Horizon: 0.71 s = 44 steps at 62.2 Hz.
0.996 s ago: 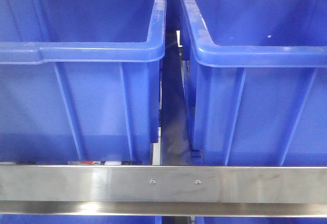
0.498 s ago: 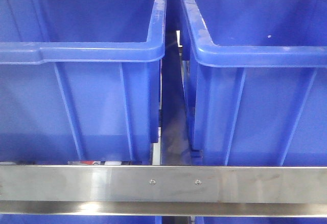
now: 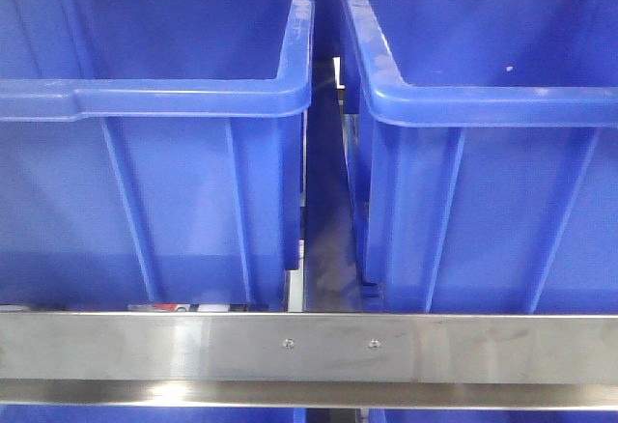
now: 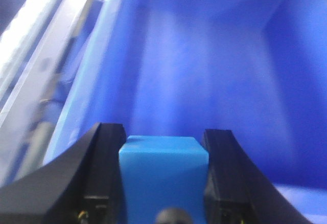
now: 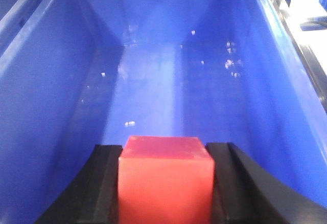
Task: Sort and place red and blue blocks on shelf
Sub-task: 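Position both grippers with cubes over two blue bins, then open both grippers to drop the cubes into the bins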
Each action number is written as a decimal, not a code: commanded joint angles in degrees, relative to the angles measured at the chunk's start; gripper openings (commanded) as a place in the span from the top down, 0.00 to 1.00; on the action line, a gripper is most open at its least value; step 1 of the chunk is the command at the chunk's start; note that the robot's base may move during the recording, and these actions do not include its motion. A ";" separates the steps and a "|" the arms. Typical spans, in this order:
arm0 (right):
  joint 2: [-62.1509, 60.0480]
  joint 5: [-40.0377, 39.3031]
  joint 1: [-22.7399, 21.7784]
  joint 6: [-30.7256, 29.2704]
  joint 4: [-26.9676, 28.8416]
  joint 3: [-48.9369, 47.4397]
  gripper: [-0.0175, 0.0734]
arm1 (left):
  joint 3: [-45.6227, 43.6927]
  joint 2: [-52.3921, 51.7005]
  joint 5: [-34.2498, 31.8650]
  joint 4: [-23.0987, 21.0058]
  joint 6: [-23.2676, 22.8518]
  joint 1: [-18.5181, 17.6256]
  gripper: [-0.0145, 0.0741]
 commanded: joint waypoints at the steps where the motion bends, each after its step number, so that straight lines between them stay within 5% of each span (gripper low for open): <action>1: 0.15 -8.65 -0.36 -0.35 -0.72 -2.06 0.75 | -1.67 0.05 -7.98 -0.38 -0.59 0.10 0.68; 44: 28.01 -15.57 -0.36 -0.36 -4.70 -19.18 0.75 | -22.40 31.07 -13.52 -0.14 -0.49 0.10 0.68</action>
